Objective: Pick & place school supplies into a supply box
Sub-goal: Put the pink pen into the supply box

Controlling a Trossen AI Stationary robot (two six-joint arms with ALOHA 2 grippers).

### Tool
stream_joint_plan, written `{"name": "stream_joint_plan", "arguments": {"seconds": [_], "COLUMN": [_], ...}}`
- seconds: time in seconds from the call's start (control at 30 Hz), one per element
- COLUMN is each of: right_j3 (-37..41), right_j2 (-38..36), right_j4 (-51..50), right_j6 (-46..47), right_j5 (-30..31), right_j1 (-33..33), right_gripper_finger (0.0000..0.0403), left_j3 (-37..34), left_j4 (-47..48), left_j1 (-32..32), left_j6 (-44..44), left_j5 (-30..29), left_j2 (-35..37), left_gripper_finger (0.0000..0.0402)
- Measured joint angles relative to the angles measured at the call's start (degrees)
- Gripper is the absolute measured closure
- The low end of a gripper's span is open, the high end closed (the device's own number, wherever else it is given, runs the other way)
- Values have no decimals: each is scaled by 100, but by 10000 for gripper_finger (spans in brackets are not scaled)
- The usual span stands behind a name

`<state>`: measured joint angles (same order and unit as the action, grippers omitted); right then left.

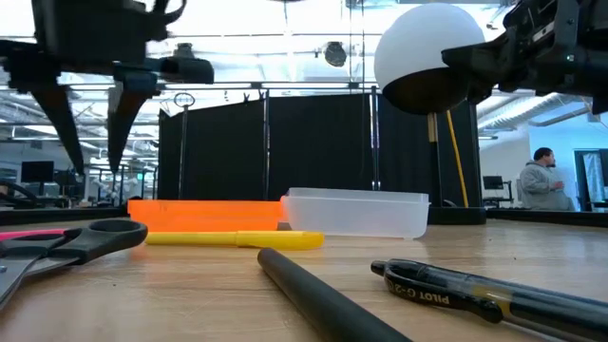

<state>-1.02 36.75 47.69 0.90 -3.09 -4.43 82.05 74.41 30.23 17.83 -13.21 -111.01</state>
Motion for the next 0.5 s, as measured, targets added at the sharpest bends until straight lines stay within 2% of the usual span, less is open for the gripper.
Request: {"name": "stream_joint_plan", "arguments": {"seconds": [0.13, 0.27, 0.37, 0.5], "right_j3": [0, 0, 2, 0], "right_j2": [2, 2, 2, 2], "right_j4": [-239, -342, -337, -337], "right_j6": [27, 9, 54, 242], "right_j5": [-2, 0, 0, 0], "right_j1": [2, 2, 2, 2], "right_gripper_finger": [403, 403, 403, 403], "left_j3": [385, 641, 645, 644], "left_j4": [326, 200, 186, 70], "left_j1": [272, 623, 775, 961], "left_j6": [557, 1215, 1539, 1499], "left_j5": [-476, -1012, -923, -1085], "left_j2": [-201, -164, -98, -100], "left_gripper_finger": [270, 263, 263, 254]}}
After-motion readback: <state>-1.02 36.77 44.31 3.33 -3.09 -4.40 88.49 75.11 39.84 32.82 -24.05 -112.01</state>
